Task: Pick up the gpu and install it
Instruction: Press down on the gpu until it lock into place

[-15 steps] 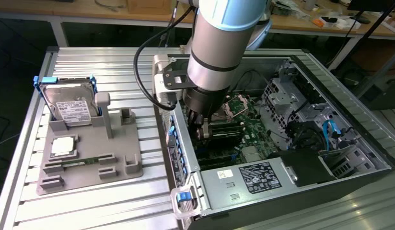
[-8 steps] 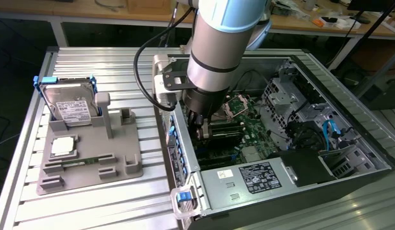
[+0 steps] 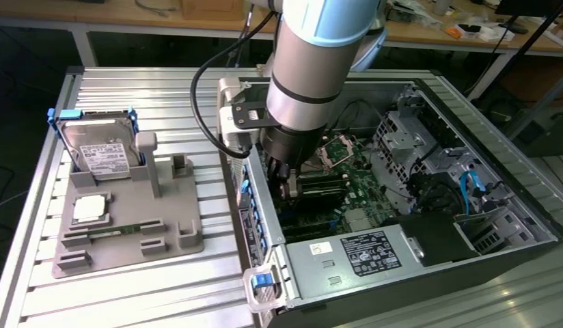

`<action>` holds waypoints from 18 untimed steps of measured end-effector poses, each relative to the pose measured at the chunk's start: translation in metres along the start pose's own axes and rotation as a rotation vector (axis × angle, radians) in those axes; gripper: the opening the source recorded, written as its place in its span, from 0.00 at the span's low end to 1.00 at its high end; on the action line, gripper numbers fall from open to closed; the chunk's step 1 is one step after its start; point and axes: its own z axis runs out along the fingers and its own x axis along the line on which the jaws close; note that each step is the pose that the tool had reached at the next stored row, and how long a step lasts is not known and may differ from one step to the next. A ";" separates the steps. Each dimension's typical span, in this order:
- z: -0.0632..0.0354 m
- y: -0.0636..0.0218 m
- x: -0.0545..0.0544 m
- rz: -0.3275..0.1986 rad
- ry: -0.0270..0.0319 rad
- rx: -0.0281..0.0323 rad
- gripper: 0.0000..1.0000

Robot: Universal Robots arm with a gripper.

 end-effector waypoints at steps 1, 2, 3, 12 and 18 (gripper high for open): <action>0.0002 0.0000 0.000 0.000 -0.0004 0.0002 0.11; 0.0005 0.0000 0.000 0.000 -0.0009 0.0006 0.11; 0.0006 0.0000 0.000 0.000 -0.0011 0.0007 0.11; -0.0101 -0.0001 -0.001 0.000 -0.0011 0.0008 0.11; -0.0241 -0.0001 -0.001 0.000 -0.0012 0.0008 0.11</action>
